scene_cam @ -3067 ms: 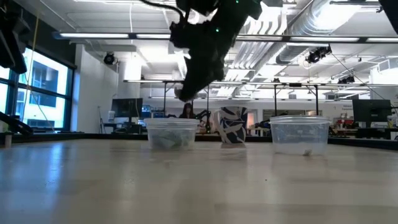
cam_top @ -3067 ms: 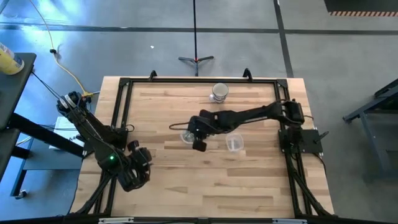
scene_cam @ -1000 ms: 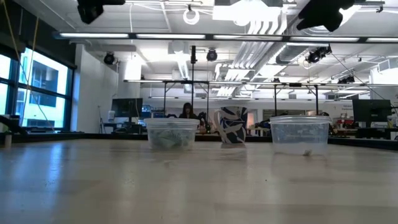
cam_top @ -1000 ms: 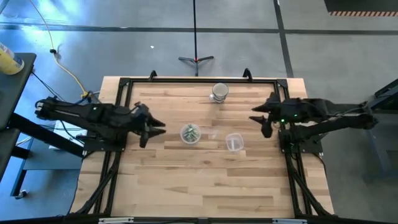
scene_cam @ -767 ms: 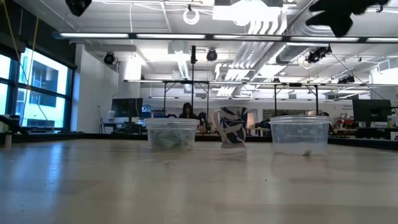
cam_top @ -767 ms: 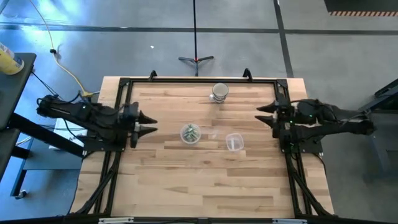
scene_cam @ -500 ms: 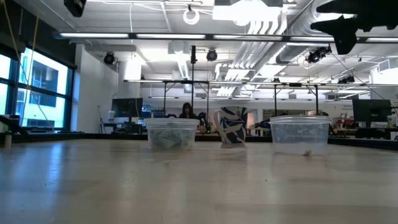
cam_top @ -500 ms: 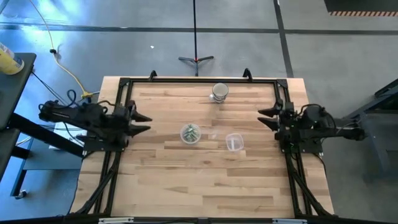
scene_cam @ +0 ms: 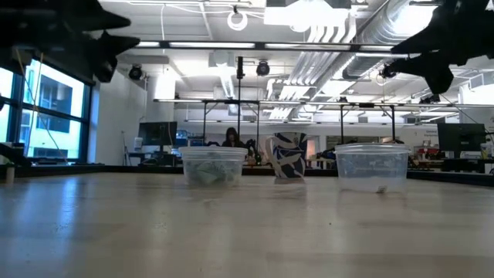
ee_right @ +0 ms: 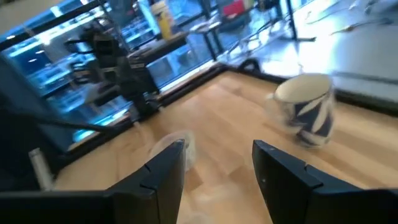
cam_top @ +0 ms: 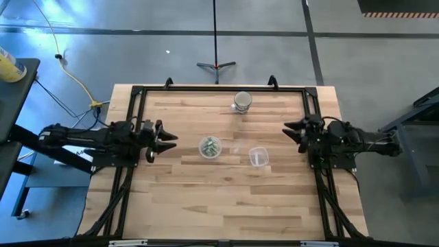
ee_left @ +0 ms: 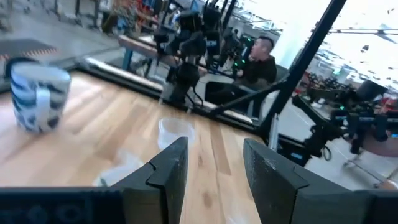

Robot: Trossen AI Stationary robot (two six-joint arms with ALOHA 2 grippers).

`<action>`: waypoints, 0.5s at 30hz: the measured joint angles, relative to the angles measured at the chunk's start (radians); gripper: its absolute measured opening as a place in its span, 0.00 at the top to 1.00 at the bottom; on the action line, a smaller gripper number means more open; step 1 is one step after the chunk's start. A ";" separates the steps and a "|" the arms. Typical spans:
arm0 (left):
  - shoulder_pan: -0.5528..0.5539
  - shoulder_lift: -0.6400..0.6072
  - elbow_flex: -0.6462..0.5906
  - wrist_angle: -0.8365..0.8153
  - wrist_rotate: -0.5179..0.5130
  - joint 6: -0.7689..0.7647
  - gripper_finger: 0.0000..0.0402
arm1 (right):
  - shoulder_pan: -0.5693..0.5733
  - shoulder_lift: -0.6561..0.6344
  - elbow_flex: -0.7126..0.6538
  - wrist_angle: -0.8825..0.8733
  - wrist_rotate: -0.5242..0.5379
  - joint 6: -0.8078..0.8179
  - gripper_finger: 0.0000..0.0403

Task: Pick and place Stevia / Truvia into bins
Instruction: Return to Home Position

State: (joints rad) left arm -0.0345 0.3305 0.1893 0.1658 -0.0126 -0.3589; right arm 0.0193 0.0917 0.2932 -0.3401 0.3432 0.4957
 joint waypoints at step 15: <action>0.035 -0.232 -0.038 -0.286 -0.083 -0.043 0.52 | 0.000 -0.090 0.001 -0.009 -0.045 -0.103 0.56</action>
State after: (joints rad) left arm 0.0002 0.0985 0.1509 -0.1205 -0.0952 -0.4020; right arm 0.0193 0.0014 0.2943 -0.3493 0.2981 0.3928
